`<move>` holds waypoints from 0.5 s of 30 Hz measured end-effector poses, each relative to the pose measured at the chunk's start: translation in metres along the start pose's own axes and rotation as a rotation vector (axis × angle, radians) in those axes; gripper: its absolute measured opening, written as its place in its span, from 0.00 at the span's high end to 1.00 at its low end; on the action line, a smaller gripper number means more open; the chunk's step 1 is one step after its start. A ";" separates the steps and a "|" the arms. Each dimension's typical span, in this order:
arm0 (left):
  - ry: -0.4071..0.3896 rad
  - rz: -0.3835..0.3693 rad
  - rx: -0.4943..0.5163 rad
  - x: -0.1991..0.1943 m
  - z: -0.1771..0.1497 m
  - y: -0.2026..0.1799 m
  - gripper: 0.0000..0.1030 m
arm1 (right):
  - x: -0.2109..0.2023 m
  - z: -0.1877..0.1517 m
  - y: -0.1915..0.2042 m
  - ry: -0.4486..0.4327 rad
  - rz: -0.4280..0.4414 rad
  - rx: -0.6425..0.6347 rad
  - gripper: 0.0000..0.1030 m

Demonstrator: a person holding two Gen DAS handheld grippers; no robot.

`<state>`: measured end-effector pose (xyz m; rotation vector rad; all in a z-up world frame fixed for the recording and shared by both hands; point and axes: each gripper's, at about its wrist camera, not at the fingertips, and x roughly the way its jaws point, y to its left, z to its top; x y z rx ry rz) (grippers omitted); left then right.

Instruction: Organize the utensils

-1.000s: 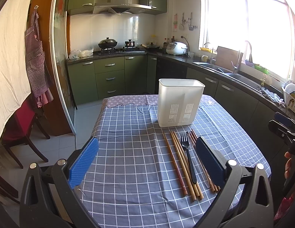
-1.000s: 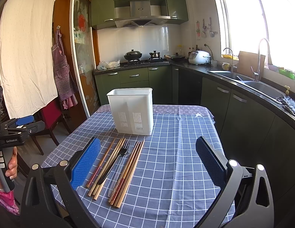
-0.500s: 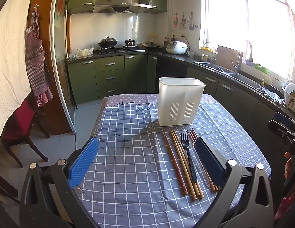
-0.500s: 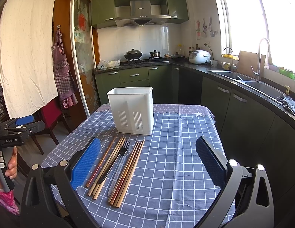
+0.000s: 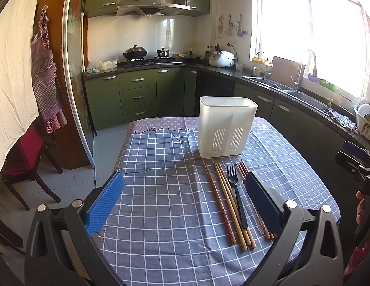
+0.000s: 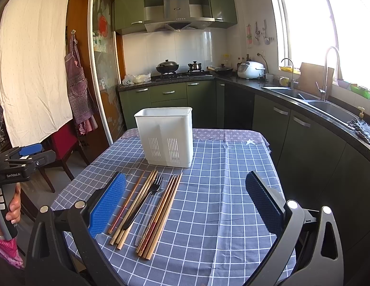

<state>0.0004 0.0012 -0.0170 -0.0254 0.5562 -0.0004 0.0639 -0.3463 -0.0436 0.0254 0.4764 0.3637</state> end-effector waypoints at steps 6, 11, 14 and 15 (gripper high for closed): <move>0.008 -0.001 0.000 0.002 -0.002 0.000 0.06 | 0.005 0.000 0.000 0.014 0.001 -0.003 0.04; 0.081 -0.030 0.000 0.024 0.000 -0.002 0.06 | 0.023 0.001 -0.010 0.067 -0.009 0.014 0.04; 0.164 -0.047 -0.013 0.050 0.005 -0.003 0.06 | 0.044 0.002 -0.026 0.134 -0.030 0.042 0.04; 0.191 -0.057 -0.020 0.059 0.005 -0.004 0.06 | 0.051 0.002 -0.032 0.160 -0.037 0.051 0.04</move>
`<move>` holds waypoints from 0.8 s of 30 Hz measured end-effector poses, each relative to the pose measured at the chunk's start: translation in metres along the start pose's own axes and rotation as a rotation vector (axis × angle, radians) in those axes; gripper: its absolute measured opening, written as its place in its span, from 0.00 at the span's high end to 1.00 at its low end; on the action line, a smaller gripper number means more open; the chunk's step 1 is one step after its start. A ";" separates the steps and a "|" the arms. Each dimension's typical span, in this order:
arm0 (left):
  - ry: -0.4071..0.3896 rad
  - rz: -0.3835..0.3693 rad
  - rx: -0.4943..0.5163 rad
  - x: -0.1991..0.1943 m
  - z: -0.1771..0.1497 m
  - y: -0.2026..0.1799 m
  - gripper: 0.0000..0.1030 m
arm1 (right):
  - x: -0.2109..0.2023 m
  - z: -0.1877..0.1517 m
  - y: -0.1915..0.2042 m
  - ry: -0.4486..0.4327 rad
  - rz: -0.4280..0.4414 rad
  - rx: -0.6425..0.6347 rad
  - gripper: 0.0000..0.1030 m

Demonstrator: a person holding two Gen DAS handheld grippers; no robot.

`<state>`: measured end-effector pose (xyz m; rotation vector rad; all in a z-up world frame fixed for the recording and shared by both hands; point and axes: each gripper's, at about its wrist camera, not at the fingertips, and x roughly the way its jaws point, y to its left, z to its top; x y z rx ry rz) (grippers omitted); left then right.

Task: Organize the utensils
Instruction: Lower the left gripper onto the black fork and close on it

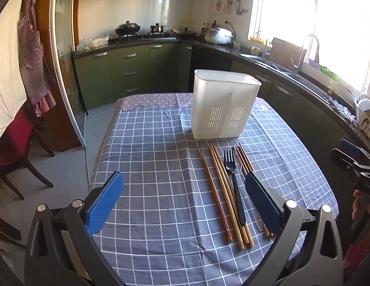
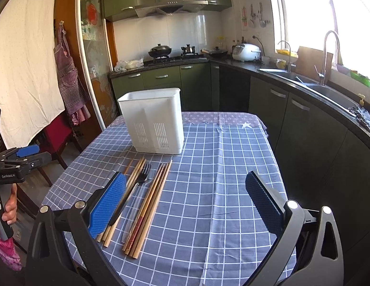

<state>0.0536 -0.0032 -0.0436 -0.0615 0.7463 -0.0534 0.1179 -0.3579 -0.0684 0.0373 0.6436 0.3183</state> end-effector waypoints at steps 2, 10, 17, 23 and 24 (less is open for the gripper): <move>0.050 -0.032 -0.013 0.017 0.004 -0.002 0.06 | 0.015 0.005 -0.012 0.060 -0.032 0.015 0.04; 0.294 -0.107 -0.007 0.091 0.019 -0.034 0.06 | 0.080 0.021 -0.037 0.290 0.004 0.010 0.06; 0.458 -0.153 0.031 0.137 0.023 -0.070 0.22 | 0.120 0.020 -0.050 0.403 -0.003 0.036 0.28; 0.545 -0.160 0.030 0.162 0.021 -0.085 0.47 | 0.125 0.013 -0.045 0.415 0.005 0.012 0.28; 0.550 -0.161 0.027 0.165 0.021 -0.087 0.51 | 0.125 0.013 -0.045 0.415 0.007 0.010 0.28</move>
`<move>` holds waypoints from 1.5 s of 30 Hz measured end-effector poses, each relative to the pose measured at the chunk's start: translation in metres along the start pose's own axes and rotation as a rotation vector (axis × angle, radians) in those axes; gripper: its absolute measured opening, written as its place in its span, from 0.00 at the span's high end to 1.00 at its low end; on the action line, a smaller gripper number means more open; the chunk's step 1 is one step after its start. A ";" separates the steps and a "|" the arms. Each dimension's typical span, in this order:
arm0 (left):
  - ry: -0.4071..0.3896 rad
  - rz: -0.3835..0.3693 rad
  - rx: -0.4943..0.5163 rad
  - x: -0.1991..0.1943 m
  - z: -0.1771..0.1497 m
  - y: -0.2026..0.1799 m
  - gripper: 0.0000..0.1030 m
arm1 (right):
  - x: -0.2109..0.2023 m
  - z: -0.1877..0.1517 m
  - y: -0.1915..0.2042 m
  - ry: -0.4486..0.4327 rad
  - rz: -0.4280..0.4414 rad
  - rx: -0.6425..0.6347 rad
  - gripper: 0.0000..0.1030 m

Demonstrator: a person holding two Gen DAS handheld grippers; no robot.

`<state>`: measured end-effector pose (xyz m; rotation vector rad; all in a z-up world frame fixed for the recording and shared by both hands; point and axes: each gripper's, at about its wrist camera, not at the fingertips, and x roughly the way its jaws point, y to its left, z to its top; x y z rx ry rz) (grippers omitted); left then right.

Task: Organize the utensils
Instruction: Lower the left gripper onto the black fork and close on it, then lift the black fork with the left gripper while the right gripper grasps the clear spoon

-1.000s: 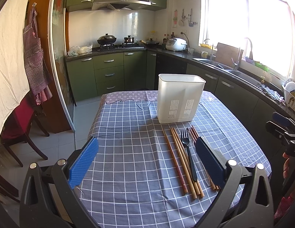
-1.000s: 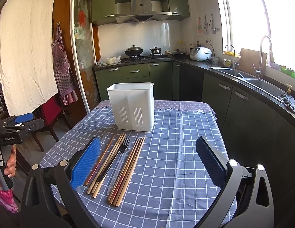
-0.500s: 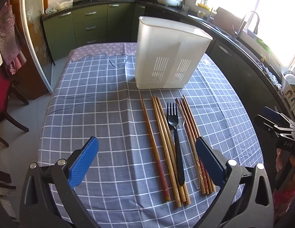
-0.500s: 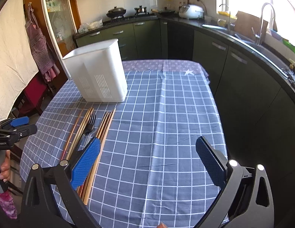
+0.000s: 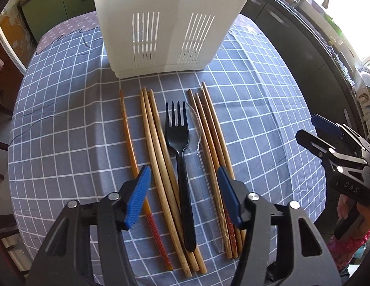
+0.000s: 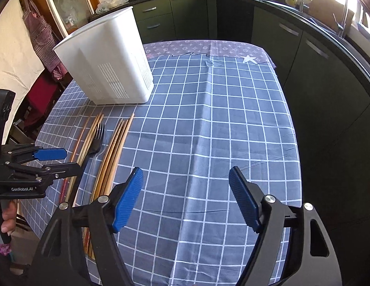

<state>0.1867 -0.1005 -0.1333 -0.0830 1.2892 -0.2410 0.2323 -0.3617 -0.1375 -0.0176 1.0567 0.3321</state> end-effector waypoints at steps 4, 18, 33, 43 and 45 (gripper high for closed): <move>0.021 0.000 -0.005 0.011 0.007 -0.006 0.69 | 0.002 -0.001 0.000 0.004 0.012 -0.005 0.28; 0.062 0.088 0.021 0.057 0.037 -0.028 0.89 | 0.001 -0.004 -0.001 -0.011 0.039 -0.009 0.25; -0.035 0.044 0.004 0.057 0.063 -0.028 0.91 | 0.000 0.001 0.011 -0.011 0.084 -0.024 0.24; -0.288 0.103 -0.008 -0.012 0.039 -0.017 0.91 | 0.031 0.025 0.079 0.192 0.281 -0.046 0.53; -0.306 0.104 -0.003 -0.021 0.034 -0.012 0.91 | 0.042 0.030 0.094 0.229 0.269 -0.050 0.62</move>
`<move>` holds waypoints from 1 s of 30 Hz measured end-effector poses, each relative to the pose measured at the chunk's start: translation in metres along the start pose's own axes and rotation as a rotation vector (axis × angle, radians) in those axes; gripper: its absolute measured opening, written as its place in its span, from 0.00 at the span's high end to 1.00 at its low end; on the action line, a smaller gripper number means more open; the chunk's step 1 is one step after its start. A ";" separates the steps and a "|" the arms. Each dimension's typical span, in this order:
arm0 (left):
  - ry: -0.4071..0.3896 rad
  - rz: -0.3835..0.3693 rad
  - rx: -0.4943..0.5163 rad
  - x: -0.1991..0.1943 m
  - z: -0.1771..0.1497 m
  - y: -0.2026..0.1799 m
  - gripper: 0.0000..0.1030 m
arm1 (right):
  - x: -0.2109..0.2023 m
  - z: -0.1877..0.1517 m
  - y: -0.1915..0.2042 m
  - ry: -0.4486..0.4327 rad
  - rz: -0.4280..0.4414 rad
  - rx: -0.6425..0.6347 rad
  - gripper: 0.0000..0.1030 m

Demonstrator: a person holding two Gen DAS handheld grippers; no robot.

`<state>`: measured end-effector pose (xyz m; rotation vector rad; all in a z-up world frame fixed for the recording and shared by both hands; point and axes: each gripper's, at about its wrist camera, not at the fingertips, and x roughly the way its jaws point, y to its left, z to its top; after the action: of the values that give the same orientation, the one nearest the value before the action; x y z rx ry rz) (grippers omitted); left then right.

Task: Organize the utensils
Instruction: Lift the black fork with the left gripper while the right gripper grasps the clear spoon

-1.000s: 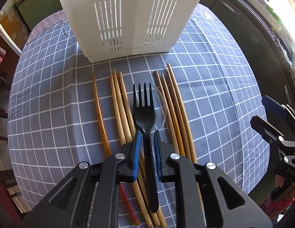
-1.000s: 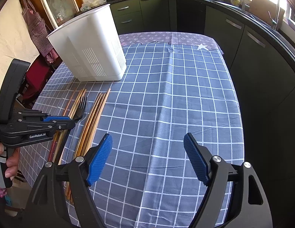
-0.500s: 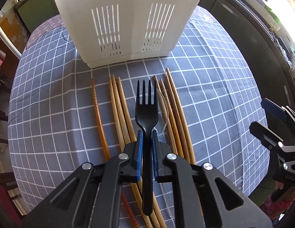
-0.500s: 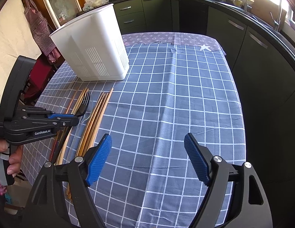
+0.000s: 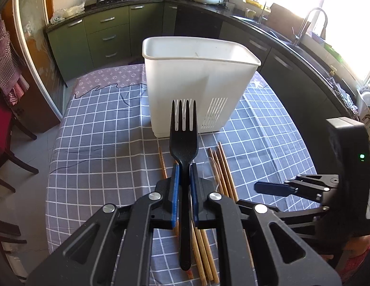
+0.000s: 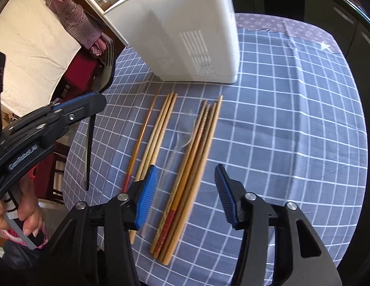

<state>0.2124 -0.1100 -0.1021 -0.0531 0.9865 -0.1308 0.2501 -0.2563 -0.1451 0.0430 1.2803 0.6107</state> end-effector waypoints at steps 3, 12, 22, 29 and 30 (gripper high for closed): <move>-0.008 -0.003 0.002 -0.011 -0.010 0.012 0.91 | 0.018 0.008 0.012 0.047 -0.027 0.005 0.72; -0.035 -0.009 -0.022 -0.027 -0.016 0.042 0.91 | 0.055 0.020 0.021 0.131 -0.107 0.048 0.85; -0.054 -0.027 -0.021 -0.035 -0.014 0.046 0.91 | 0.070 0.026 0.037 0.129 -0.157 0.018 0.90; -0.168 -0.059 -0.044 -0.069 0.022 0.048 0.91 | 0.019 0.013 0.031 -0.022 -0.014 0.021 0.91; -0.206 -0.070 -0.047 -0.076 0.032 0.047 0.91 | 0.008 0.010 0.027 -0.054 0.008 0.027 0.91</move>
<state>0.2013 -0.0539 -0.0264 -0.1420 0.7819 -0.1626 0.2495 -0.2267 -0.1390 0.0865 1.2372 0.5951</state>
